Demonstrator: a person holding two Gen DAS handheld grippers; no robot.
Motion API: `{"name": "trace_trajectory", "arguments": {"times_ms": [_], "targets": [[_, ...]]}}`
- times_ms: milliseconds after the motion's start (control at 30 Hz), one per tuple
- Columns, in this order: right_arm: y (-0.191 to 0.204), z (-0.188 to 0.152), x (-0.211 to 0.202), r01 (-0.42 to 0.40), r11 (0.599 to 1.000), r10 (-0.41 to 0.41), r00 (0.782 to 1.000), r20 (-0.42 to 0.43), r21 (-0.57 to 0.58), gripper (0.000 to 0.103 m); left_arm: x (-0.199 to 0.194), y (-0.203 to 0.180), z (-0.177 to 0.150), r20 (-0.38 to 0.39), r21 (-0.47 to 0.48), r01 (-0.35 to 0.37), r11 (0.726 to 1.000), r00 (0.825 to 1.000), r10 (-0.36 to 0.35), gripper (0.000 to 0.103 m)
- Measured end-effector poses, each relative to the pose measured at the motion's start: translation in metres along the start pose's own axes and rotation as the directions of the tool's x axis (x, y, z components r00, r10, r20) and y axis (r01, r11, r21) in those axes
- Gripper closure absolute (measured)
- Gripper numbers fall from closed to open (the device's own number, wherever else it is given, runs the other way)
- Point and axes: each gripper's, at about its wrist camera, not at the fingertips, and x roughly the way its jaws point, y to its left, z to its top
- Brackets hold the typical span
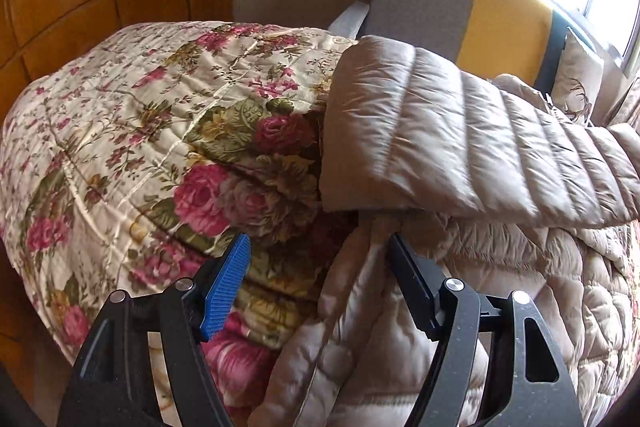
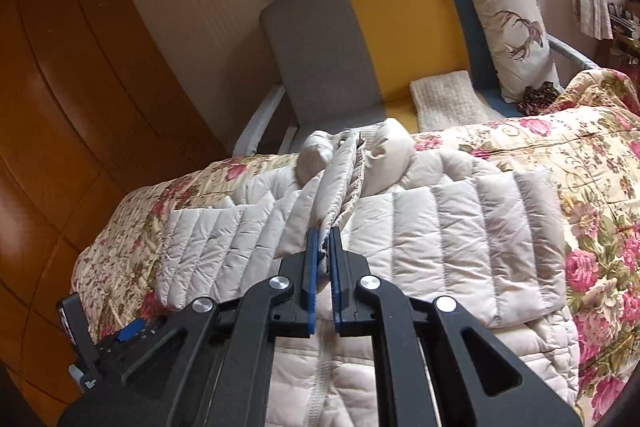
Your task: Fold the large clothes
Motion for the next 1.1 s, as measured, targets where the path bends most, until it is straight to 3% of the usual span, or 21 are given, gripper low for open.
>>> {"name": "trace_trajectory", "arguments": {"times_ms": [167,267,400,567,600,667,700,767,867,967,1100], "targets": [[-0.042,-0.005,0.003,0.105,0.993,-0.104,0.994,-0.014,0.051,0.098,0.014,-0.001,0.011,-0.022,-0.017,-0.014,1.000,1.000,0.014,0.033],[-0.067,-0.013,0.005,0.195,0.979,-0.194,0.981,-0.024,0.064,0.098,0.019,-0.002,0.013,-0.026,-0.022,-0.028,0.999,0.999,0.027,0.029],[-0.099,-0.027,0.013,0.256,0.961,-0.248,0.965,-0.087,0.104,0.098,0.029,-0.003,0.009,-0.037,-0.013,-0.044,0.999,0.998,0.043,0.026],[-0.123,-0.041,0.018,0.243,0.956,-0.224,0.966,-0.127,0.166,0.096,0.017,0.001,0.010,-0.022,-0.025,-0.035,0.999,0.999,0.034,0.026],[-0.124,-0.040,0.014,0.226,0.959,-0.207,0.971,-0.118,0.171,0.092,0.005,0.001,0.011,0.007,-0.021,-0.021,1.000,1.000,0.021,0.026],[-0.123,-0.040,0.002,0.221,0.960,-0.208,0.974,-0.090,0.172,0.066,-0.017,-0.003,0.016,0.075,0.013,-0.009,1.000,0.997,0.008,0.026],[-0.120,-0.037,-0.003,0.216,0.961,-0.207,0.976,-0.066,0.171,0.048,-0.031,-0.007,0.021,0.122,0.048,-0.002,0.999,0.993,-0.003,0.026],[-0.107,-0.030,-0.016,0.202,0.969,-0.203,0.979,-0.003,0.141,0.048,-0.046,-0.014,0.030,0.175,0.093,0.024,0.995,0.984,-0.041,0.026],[-0.086,-0.020,-0.015,0.140,0.985,-0.141,0.990,0.008,0.104,0.047,-0.044,-0.027,0.049,0.182,0.134,0.086,0.987,0.977,-0.110,0.026],[-0.065,-0.016,0.008,0.133,0.991,-0.133,0.991,-0.028,0.031,0.047,-0.026,-0.050,0.068,0.143,0.182,0.180,0.967,0.968,-0.207,0.026],[-0.065,-0.020,0.046,0.203,0.979,-0.204,0.974,-0.096,-0.023,0.047,0.007,-0.082,0.084,0.067,0.235,0.264,0.935,0.956,-0.287,0.026]]}}
